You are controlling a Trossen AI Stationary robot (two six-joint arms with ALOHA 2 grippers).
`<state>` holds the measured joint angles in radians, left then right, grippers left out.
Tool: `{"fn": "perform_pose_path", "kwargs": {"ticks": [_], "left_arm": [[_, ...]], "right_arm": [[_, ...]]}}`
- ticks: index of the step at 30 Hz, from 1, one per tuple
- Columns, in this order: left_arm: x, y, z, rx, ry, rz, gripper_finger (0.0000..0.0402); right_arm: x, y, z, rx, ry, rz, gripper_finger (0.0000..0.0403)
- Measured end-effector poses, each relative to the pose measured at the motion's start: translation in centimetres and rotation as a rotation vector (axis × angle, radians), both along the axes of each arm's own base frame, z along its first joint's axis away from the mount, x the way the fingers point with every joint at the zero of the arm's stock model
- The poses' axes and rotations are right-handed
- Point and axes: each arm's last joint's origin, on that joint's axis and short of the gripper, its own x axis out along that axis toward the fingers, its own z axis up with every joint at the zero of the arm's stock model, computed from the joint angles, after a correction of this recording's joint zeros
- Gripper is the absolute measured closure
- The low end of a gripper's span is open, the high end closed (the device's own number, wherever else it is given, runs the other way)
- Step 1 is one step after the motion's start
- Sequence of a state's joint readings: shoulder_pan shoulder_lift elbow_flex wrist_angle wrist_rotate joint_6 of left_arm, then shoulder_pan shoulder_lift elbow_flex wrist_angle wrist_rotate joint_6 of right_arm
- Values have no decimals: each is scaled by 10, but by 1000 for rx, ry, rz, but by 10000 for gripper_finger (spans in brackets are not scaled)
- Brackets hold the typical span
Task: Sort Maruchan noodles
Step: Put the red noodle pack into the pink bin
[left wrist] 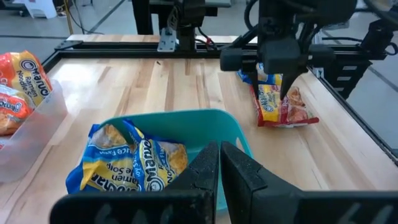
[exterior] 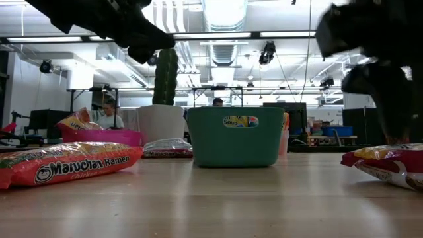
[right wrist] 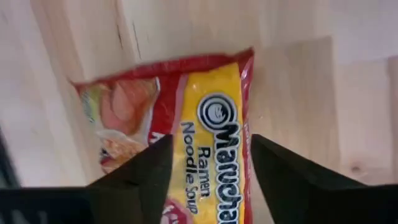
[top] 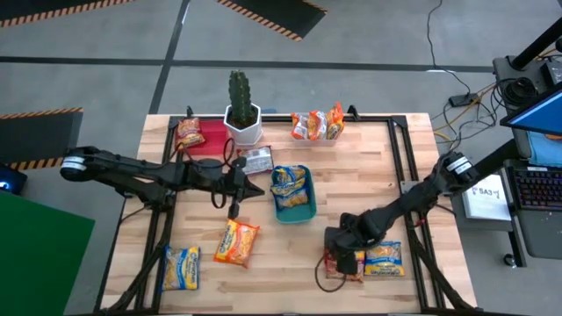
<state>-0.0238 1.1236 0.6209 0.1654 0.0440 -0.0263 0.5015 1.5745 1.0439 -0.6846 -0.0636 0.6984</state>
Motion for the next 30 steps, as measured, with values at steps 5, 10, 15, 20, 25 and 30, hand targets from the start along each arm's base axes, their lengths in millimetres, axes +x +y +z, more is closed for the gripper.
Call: {"fn": "perform_pose_path", "kwargs": {"ticks": [5, 10, 15, 20, 25, 30], "left_arm": [[0, 0, 0, 5, 0, -1, 402], [1, 0, 1, 5, -17, 0, 402], [1, 0, 3, 5, -36, 1, 402], [2, 0, 5, 15, -56, -3, 402], [3, 0, 8, 15, -87, -2, 402], [3, 0, 9, 15, -98, -2, 402]], "right_arm": [[-8, 2, -22, -2, -63, 4, 155], [-14, -1, -42, 34, -133, -16, 151], [-19, -5, -53, 8, -190, -33, 186], [-16, -5, -53, -9, -233, -8, 262], [-12, -3, -49, 2, -296, 35, 341], [-13, -4, -38, 2, -326, 76, 368]]}}
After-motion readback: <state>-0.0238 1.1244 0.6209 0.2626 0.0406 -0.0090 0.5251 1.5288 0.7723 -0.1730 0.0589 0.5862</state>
